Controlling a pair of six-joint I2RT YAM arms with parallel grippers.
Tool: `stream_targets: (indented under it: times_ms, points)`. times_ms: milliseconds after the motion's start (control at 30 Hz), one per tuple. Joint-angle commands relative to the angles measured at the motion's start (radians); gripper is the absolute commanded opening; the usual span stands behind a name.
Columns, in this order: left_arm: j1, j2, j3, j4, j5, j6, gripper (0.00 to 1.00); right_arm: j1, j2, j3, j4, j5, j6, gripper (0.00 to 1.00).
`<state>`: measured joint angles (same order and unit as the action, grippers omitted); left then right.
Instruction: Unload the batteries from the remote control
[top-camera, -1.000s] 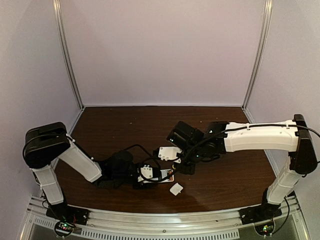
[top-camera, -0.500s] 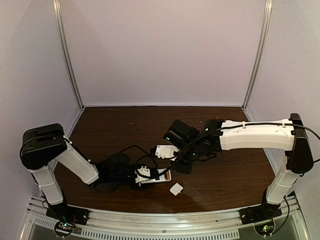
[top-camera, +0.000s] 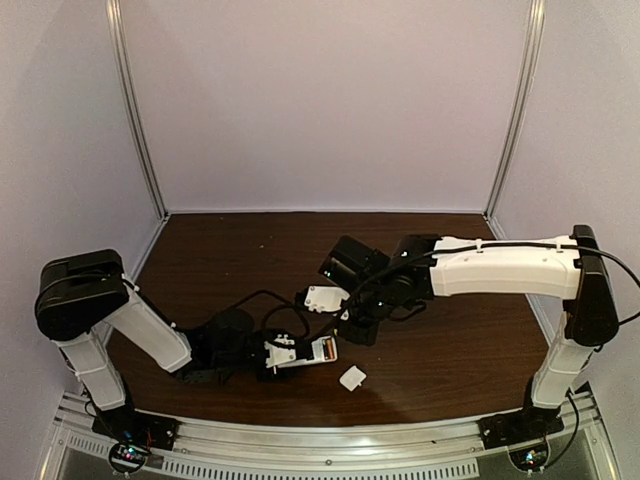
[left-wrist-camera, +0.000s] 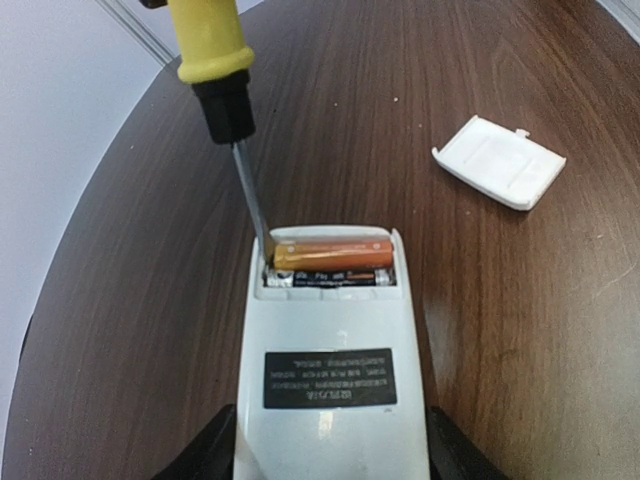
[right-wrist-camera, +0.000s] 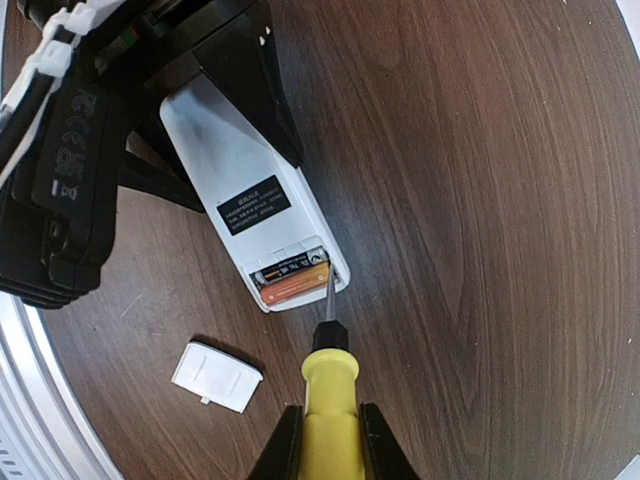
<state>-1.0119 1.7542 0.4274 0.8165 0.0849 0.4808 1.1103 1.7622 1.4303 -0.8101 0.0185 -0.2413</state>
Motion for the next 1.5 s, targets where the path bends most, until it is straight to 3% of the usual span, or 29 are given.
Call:
stream_targets:
  times_ms: [0,1467]
  points:
    - [-0.010,-0.034,-0.015,0.105,-0.062,0.028,0.00,-0.009,0.061,0.001,-0.106,-0.015,0.044,0.00]
    - [-0.035,-0.038,-0.048,0.197,-0.218,0.044,0.00,-0.060,0.113,0.079,-0.110,-0.082,0.194,0.00]
